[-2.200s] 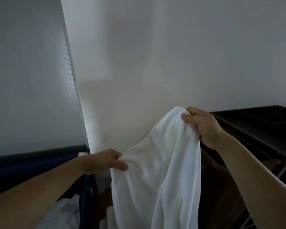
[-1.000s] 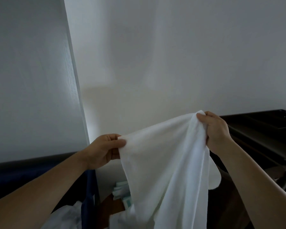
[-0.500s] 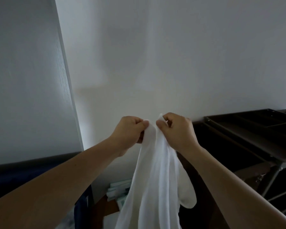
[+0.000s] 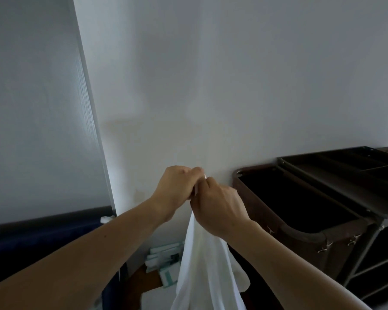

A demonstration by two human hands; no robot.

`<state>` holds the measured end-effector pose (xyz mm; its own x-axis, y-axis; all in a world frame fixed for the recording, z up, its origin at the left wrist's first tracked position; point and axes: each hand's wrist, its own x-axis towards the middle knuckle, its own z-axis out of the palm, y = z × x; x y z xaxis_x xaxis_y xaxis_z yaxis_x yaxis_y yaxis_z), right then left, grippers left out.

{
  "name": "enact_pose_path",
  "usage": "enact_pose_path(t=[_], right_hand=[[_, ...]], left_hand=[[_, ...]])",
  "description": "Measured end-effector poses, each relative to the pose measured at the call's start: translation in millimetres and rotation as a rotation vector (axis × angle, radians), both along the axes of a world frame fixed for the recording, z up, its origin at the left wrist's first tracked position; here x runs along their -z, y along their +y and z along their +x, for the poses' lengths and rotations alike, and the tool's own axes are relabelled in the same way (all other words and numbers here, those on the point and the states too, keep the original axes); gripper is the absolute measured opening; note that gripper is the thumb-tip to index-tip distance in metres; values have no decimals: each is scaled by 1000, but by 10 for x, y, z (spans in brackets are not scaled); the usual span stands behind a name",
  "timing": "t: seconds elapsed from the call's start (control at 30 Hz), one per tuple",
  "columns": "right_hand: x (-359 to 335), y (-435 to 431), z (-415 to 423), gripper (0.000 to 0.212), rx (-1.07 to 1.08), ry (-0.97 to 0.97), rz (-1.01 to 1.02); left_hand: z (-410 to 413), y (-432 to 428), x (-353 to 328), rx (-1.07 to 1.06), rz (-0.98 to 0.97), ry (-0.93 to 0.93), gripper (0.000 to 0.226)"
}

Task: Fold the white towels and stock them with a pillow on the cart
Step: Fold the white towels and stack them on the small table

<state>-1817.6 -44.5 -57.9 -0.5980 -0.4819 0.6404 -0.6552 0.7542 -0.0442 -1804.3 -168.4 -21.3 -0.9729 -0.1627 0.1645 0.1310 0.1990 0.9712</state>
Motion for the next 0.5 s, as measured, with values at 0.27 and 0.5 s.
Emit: enact_pose_path(t=[0.27,0.5], right_hand=[[17,200,-164,45,-322,-471,-587],[-215,159,-307,27,-417,-656,-832]], left_hand=[[67,-281,-15,88,21,28,25],[-75,-428,-593,304,181,88,23]])
